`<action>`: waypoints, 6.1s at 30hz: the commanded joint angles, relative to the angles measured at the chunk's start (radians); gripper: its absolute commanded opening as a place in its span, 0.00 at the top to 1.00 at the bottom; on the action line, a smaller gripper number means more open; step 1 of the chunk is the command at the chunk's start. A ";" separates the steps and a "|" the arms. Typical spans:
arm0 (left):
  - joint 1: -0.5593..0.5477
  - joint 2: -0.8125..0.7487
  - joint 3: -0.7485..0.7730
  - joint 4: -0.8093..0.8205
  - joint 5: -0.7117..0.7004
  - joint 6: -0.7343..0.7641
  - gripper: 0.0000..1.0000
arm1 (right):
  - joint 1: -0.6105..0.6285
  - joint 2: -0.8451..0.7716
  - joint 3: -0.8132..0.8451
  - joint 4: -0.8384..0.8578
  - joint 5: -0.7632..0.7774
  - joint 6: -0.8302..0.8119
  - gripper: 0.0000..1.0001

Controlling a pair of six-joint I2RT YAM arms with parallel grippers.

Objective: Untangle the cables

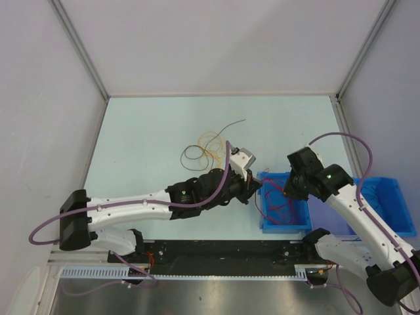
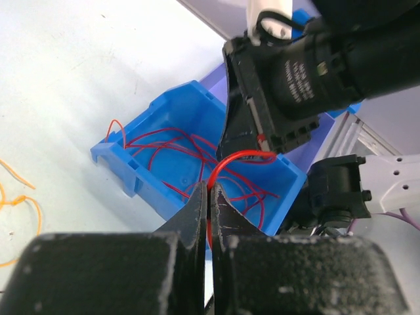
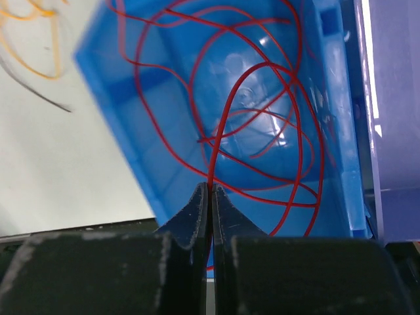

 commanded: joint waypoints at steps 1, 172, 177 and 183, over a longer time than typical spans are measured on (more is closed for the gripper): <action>-0.003 0.041 0.072 0.035 0.010 0.021 1.00 | -0.038 -0.010 -0.069 0.048 -0.057 -0.016 1.00; 0.605 -0.022 0.661 -0.213 0.271 -0.279 1.00 | 0.274 -0.079 0.066 0.792 -0.046 -0.369 0.27; 0.629 0.017 0.736 -0.278 0.262 -0.319 1.00 | 0.310 0.067 0.066 0.888 0.005 -0.380 0.28; 0.669 0.018 0.712 -0.270 0.282 -0.373 1.00 | 0.327 0.150 0.067 0.999 0.090 -0.420 0.32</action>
